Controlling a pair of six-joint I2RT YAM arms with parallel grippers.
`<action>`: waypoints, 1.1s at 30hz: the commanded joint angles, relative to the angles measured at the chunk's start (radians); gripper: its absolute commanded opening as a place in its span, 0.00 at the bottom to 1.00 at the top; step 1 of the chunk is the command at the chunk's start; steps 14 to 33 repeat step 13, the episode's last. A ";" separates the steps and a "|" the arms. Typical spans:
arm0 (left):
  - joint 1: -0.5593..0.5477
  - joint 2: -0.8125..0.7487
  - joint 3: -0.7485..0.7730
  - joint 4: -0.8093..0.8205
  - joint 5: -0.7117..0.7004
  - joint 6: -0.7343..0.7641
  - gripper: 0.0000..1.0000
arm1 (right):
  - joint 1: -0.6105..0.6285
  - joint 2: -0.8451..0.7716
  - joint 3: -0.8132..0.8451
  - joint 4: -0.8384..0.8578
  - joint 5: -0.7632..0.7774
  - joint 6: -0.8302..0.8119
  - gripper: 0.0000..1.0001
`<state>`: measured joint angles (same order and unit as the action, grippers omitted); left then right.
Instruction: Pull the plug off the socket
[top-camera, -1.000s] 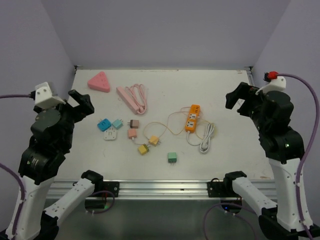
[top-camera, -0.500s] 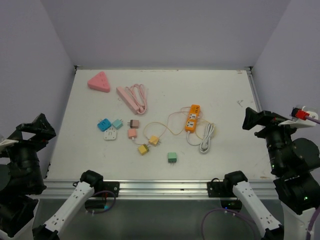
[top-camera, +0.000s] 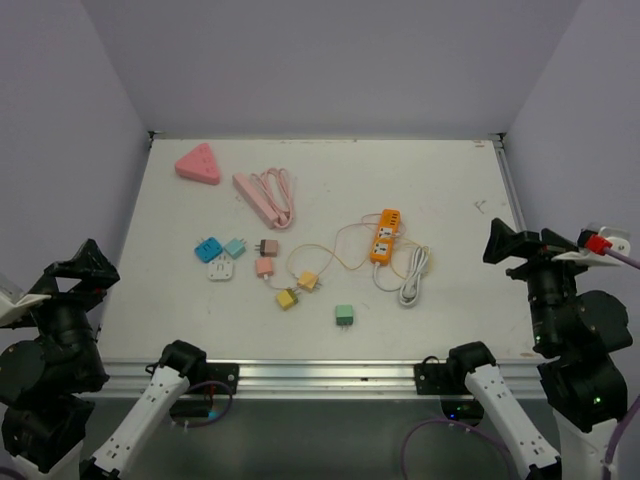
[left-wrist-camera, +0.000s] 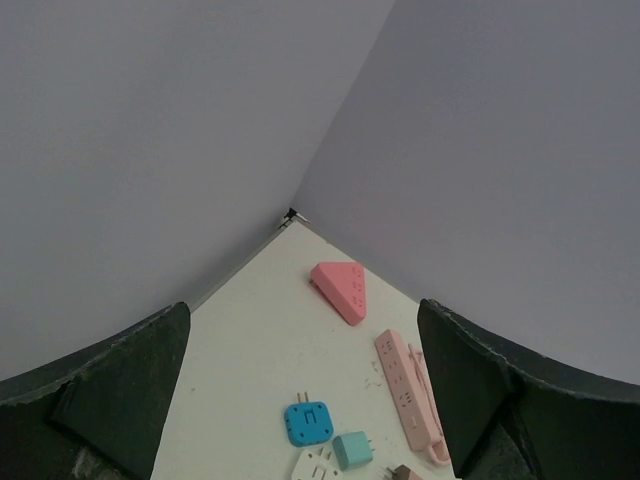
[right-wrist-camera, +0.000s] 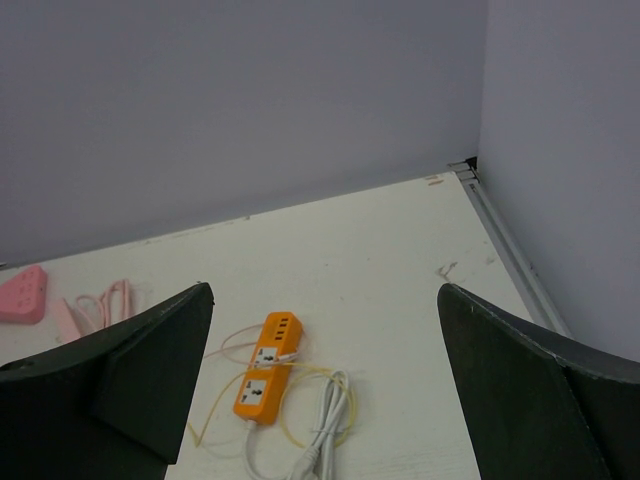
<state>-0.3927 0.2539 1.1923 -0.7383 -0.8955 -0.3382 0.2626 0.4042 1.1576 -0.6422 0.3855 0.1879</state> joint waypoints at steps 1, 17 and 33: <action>0.005 -0.004 -0.010 0.068 -0.029 -0.027 1.00 | 0.006 -0.007 -0.024 0.068 0.024 -0.022 0.99; 0.005 -0.005 -0.069 0.125 -0.030 -0.045 1.00 | 0.013 -0.005 -0.064 0.096 0.006 -0.022 0.99; 0.005 -0.005 -0.069 0.125 -0.030 -0.045 1.00 | 0.013 -0.005 -0.064 0.096 0.006 -0.022 0.99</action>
